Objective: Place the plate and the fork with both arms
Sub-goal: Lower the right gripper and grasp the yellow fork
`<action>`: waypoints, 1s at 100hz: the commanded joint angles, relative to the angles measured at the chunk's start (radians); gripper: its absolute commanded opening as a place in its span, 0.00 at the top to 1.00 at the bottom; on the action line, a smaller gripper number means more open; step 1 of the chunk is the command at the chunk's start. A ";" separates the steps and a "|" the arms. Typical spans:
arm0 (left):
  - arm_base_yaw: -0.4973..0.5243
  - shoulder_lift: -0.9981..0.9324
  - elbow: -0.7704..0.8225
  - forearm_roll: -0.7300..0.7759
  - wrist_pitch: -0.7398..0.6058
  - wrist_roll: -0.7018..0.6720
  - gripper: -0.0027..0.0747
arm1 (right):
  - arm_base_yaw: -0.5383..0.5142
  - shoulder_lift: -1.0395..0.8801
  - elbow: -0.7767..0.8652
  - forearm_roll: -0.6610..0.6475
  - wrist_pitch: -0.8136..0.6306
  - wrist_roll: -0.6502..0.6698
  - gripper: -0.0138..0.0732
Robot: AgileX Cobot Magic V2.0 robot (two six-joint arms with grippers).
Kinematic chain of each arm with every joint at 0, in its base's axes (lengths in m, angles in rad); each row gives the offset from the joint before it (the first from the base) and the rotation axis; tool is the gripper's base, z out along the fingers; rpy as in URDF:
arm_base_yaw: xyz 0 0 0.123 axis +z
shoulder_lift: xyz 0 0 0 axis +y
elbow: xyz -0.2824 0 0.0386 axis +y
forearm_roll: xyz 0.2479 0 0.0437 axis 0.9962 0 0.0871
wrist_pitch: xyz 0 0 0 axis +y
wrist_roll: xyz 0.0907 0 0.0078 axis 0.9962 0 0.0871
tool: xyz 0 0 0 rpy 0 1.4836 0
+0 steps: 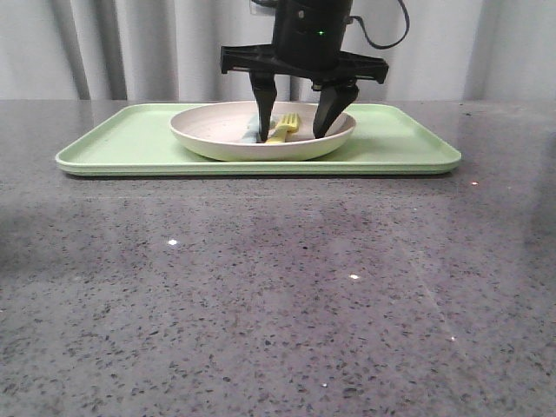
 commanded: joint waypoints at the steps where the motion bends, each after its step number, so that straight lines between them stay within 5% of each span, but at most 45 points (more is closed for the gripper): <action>1: -0.007 -0.015 -0.028 -0.011 -0.056 -0.001 0.50 | 0.000 -0.060 -0.029 -0.003 -0.028 -0.001 0.28; 22: -0.007 -0.015 -0.028 -0.011 -0.056 -0.001 0.51 | 0.000 -0.060 -0.029 -0.003 -0.028 -0.001 0.34; 62: -0.007 -0.015 -0.028 -0.011 -0.056 -0.001 0.51 | 0.000 -0.060 -0.029 -0.003 -0.029 -0.001 0.76; 100: -0.007 -0.015 -0.028 -0.011 -0.056 -0.001 0.51 | 0.000 -0.070 -0.029 -0.005 -0.022 -0.001 0.82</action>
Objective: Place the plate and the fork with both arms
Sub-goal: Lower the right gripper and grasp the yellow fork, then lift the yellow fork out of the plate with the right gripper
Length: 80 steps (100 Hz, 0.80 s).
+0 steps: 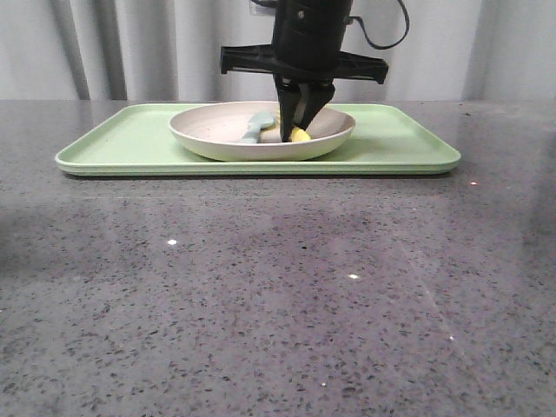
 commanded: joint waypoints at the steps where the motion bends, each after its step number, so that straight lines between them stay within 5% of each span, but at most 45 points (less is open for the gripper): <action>1: -0.007 -0.013 -0.028 -0.011 -0.056 -0.001 0.51 | 0.000 -0.071 -0.029 -0.006 -0.021 -0.001 0.82; 43: -0.007 -0.013 -0.028 -0.011 -0.056 -0.001 0.51 | -0.025 -0.219 -0.031 -0.140 0.061 -0.003 0.82; 80: -0.007 -0.013 -0.028 -0.011 -0.057 -0.001 0.51 | -0.154 -0.269 -0.023 -0.176 0.184 -0.034 0.82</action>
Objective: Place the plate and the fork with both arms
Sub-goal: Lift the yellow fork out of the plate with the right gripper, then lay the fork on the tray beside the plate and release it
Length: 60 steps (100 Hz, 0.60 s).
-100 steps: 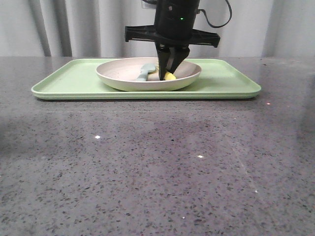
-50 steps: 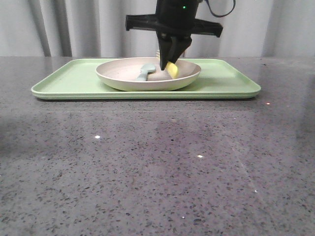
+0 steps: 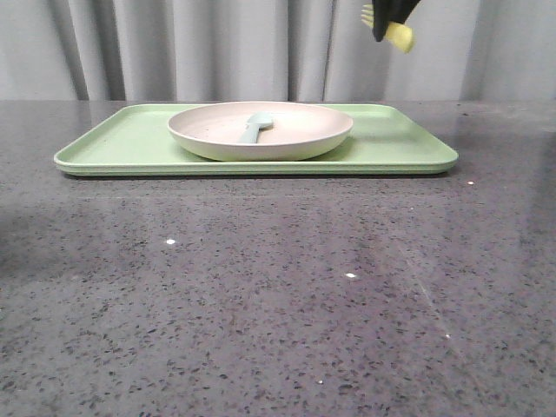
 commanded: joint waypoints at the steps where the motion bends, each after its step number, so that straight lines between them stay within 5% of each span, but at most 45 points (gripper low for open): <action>1: -0.007 -0.013 -0.028 -0.011 -0.057 -0.001 0.51 | -0.031 -0.065 -0.021 -0.020 0.079 -0.026 0.82; 60: -0.007 -0.013 -0.028 -0.013 -0.059 -0.001 0.51 | -0.083 0.014 0.005 0.142 0.045 -0.093 0.82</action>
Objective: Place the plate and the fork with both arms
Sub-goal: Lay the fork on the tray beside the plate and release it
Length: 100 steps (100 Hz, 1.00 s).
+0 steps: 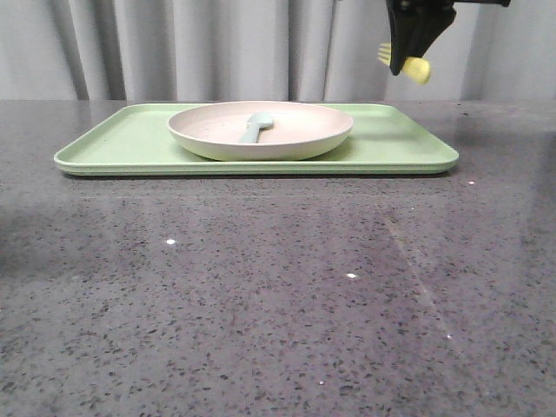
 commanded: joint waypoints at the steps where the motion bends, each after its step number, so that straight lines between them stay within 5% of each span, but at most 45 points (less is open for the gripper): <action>1: -0.007 -0.013 -0.028 -0.013 -0.059 -0.001 0.51 | -0.007 -0.045 -0.019 0.013 0.040 -0.024 0.82; 31: -0.007 -0.013 -0.028 -0.013 -0.059 -0.001 0.51 | -0.007 0.011 -0.019 0.078 0.049 -0.047 0.80; 69: -0.007 -0.013 -0.028 -0.013 -0.059 -0.001 0.51 | -0.007 0.014 -0.019 0.080 0.049 -0.059 0.56; 100: -0.007 -0.013 -0.028 -0.013 -0.063 -0.001 0.51 | -0.007 0.012 -0.019 0.075 0.059 -0.059 0.56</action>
